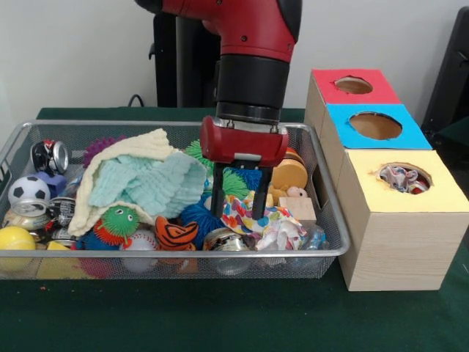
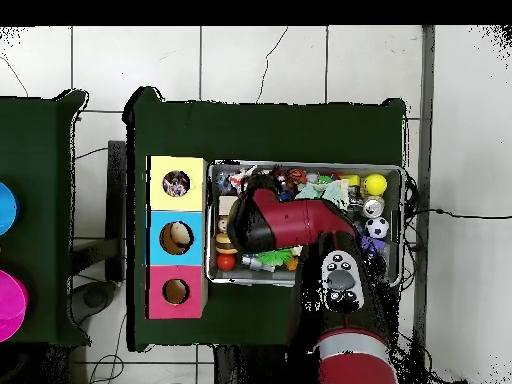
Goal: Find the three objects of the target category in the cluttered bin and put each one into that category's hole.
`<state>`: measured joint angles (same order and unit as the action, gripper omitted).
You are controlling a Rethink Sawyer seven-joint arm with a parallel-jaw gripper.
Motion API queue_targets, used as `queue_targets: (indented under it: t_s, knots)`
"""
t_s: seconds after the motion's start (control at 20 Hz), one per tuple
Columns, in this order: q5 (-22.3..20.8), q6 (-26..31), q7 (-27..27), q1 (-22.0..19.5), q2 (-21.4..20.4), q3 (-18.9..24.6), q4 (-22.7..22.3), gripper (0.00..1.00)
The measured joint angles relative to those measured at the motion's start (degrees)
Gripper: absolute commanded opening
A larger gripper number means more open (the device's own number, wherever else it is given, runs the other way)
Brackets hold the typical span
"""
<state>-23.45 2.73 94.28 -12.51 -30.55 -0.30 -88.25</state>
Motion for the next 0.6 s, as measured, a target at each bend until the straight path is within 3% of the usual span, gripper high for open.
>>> queue_targets:
  t_s: [0.6]
  knots:
    - [0.0, -3.6, 0.0, 1.0, 4.4, -3.0, 0.5, 1.00]
